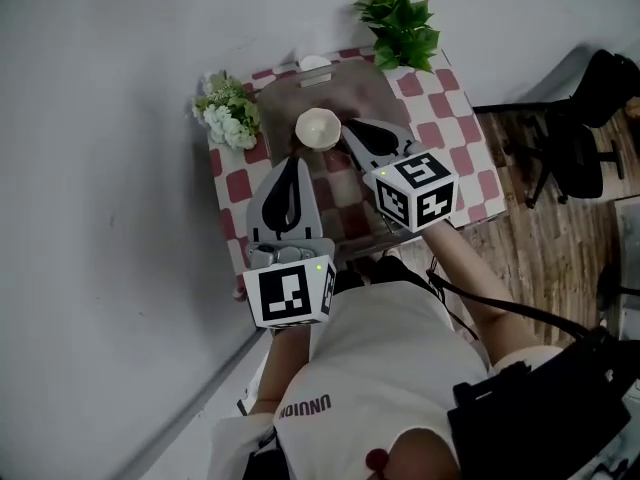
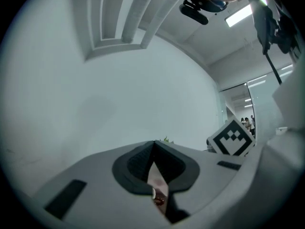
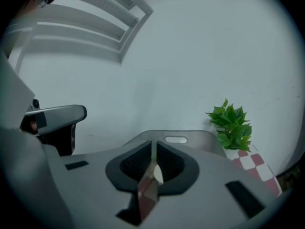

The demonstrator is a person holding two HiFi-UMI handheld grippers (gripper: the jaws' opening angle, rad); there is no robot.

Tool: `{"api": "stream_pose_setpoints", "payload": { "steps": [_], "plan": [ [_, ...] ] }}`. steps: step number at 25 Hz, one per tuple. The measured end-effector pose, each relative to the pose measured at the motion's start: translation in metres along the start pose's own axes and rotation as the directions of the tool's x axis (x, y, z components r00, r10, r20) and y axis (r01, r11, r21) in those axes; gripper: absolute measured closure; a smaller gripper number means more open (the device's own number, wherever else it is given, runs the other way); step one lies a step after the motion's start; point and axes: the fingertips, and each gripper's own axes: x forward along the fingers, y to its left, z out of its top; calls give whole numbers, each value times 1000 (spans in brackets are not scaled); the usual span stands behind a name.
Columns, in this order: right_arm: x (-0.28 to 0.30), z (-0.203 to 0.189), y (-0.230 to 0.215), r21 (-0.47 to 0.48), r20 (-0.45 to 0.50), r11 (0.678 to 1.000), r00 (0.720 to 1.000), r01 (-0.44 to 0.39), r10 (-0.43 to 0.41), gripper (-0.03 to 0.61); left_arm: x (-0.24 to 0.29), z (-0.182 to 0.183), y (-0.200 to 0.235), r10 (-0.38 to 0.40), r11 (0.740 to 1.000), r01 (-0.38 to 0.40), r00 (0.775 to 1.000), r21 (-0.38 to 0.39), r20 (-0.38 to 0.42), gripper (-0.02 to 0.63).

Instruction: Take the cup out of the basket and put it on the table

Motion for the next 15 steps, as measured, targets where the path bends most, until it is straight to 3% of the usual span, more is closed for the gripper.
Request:
{"api": "stream_pose_setpoints", "payload": {
  "steps": [3, 8, 12, 15],
  "plan": [
    [13, -13, -5, 2, -54, 1000, 999, 4, -4, 472, 5, -9, -1, -31, 999, 30, 999, -21, -15, 601],
    [32, -29, -16, -63, -149, 998, 989, 3, -12, 461, 11, -18, -7, -53, 997, 52, 998, -51, -26, 601],
    [48, -44, -12, -84, -219, 996, 975, -44, 25, 461, 16, -35, -9, -54, 989, 46, 997, -138, -52, 601],
    [58, -55, -19, -95, -262, 995, 965, -38, 12, 460, 24, -38, -10, -36, 990, 27, 997, -140, -66, 601]
  ]
}}
